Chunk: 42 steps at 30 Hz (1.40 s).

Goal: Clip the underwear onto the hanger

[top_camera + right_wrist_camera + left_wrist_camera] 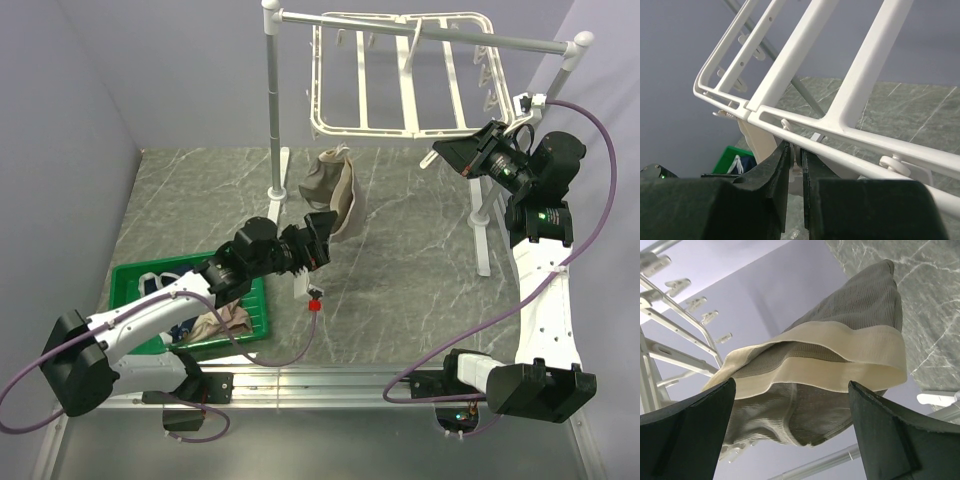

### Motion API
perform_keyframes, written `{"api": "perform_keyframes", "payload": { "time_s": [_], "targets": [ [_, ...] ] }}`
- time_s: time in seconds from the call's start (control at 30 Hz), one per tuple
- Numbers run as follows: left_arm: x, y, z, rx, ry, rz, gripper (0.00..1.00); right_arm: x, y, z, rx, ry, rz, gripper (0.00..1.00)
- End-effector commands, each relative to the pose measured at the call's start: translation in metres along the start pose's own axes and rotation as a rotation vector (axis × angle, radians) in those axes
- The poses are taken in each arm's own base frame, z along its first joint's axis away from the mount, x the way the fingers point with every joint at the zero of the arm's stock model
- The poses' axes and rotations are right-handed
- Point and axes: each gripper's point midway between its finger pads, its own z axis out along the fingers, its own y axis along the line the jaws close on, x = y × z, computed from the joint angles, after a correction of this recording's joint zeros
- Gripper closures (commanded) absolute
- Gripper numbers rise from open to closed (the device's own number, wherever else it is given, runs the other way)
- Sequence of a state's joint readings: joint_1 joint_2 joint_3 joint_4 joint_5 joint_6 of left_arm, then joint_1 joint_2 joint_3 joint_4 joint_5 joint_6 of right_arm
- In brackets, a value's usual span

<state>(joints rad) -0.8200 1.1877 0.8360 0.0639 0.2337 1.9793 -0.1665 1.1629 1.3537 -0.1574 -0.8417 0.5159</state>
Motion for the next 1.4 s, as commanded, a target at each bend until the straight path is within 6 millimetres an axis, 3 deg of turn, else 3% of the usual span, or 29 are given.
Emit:
{"api": "perform_keyframes", "payload": {
  "time_s": [0.0,0.17,0.3,0.4,0.57,0.9,0.97,1.23,1.37],
  "targets": [
    [0.005,0.014,-0.009,-0.032,0.020,0.158,0.01,0.000,0.006,-0.001,-0.037,0.004,-0.006,1.00],
    [0.010,0.013,-0.014,-0.025,0.032,0.141,0.01,0.001,0.006,-0.001,-0.037,0.007,-0.009,1.00],
    [0.010,0.026,-0.020,-0.060,0.011,0.106,0.01,0.002,0.006,-0.001,-0.036,0.008,-0.010,1.00],
    [0.001,0.032,-0.026,-0.061,-0.055,0.047,0.01,0.002,0.005,-0.001,-0.035,0.010,-0.005,1.00],
    [0.005,0.024,-0.028,-0.056,-0.043,0.061,0.01,0.003,0.005,0.000,-0.036,0.011,0.001,1.00],
    [-0.001,0.072,-0.041,-0.167,-0.166,-0.113,0.01,0.004,0.004,-0.001,-0.036,0.014,-0.006,1.00],
    [-0.001,0.072,-0.040,-0.160,-0.169,-0.115,0.01,0.004,0.004,-0.001,-0.036,0.015,-0.005,1.00],
    [0.030,0.061,-0.025,-0.148,-0.015,0.003,0.01,0.004,0.005,-0.001,-0.041,0.015,-0.004,1.00],
    [0.049,0.073,-0.021,-0.198,0.050,0.038,0.01,0.005,0.005,-0.001,-0.040,0.016,-0.007,1.00]
  ]
}}
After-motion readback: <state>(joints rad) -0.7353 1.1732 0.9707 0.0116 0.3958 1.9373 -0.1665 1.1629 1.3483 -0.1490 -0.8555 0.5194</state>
